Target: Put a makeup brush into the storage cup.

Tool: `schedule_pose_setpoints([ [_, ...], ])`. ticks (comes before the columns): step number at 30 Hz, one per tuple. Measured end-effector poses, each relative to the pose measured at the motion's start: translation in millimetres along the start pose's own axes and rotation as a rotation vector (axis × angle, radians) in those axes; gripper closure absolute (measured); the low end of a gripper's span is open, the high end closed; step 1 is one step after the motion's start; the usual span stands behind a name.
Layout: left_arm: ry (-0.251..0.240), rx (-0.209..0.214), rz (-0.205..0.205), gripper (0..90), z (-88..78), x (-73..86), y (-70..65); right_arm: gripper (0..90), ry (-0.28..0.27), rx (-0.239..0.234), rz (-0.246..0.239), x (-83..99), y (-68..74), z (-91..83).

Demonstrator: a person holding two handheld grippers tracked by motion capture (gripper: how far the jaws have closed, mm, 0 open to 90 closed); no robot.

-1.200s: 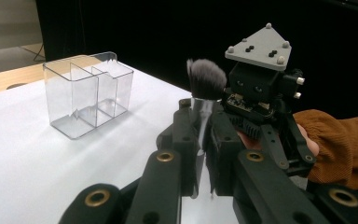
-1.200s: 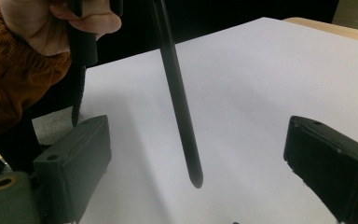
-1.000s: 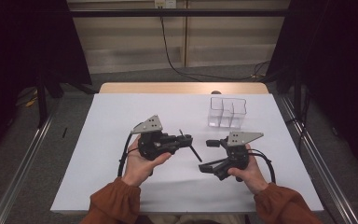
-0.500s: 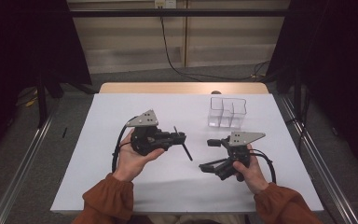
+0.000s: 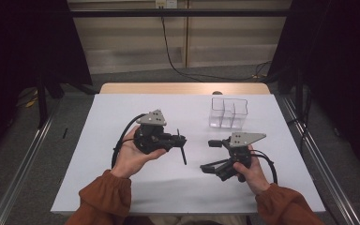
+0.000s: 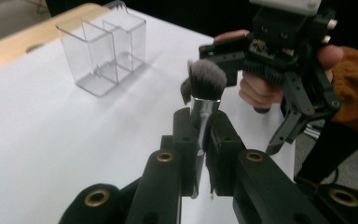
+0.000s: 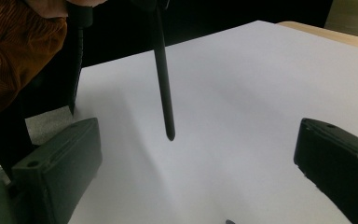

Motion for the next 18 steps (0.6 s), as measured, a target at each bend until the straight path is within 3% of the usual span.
schedule_pose_setpoints([
  [7,0.043,0.0,0.001,83.6,7.1,1.3,-1.2,0.7,0.01,0.002,0.002,-0.2,0.4,2.1],
  [18,0.048,0.027,-0.001,83.5,20.0,0.8,-5.0,5.5,0.012,0.007,-0.014,-4.8,6.3,6.9],
])
Point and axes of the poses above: each handheld gripper's, and its own axes: z roughly forward along the jaws, x roughly out of its underside, y roughly to its left, the point moved 5 cm from there along z, roughly forward along the jaws, and after that the axes turned 15 degrees about y, right-handed, at the moved point
